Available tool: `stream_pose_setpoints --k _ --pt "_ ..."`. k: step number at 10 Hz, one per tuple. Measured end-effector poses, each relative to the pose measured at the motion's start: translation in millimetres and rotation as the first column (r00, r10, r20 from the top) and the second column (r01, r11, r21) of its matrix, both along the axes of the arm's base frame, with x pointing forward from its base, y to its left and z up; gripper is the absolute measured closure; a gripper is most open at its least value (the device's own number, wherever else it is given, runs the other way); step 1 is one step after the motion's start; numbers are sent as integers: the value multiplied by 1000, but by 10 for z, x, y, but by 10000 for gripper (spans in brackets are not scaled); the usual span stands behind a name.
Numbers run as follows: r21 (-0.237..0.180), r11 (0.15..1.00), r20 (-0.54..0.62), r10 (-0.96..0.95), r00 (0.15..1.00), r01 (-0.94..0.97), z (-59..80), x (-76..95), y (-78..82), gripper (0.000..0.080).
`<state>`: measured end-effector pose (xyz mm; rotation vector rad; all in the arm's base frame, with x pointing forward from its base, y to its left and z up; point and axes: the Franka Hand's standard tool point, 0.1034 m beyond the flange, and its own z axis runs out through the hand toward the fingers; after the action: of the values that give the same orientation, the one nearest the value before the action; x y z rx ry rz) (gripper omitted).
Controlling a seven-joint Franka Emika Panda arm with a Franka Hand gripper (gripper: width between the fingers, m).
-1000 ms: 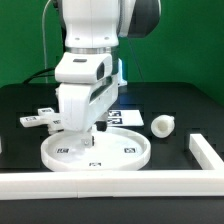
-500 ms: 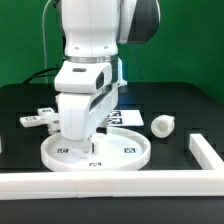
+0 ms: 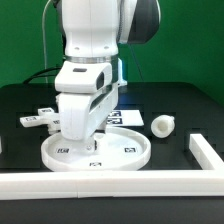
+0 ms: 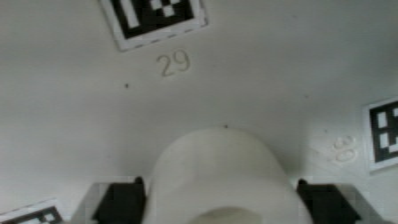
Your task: Assemble round table
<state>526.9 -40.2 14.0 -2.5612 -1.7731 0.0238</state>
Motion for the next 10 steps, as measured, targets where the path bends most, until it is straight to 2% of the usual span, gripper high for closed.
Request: stream_pose_setpoints --k 2,8,10 --pt "1 1000 -2 1 1000 -1 1 4 18 394" --pt "38 997 33 67 997 -68 1 286 554 392" --pt "43 996 38 77 996 -78 0 329 655 392"
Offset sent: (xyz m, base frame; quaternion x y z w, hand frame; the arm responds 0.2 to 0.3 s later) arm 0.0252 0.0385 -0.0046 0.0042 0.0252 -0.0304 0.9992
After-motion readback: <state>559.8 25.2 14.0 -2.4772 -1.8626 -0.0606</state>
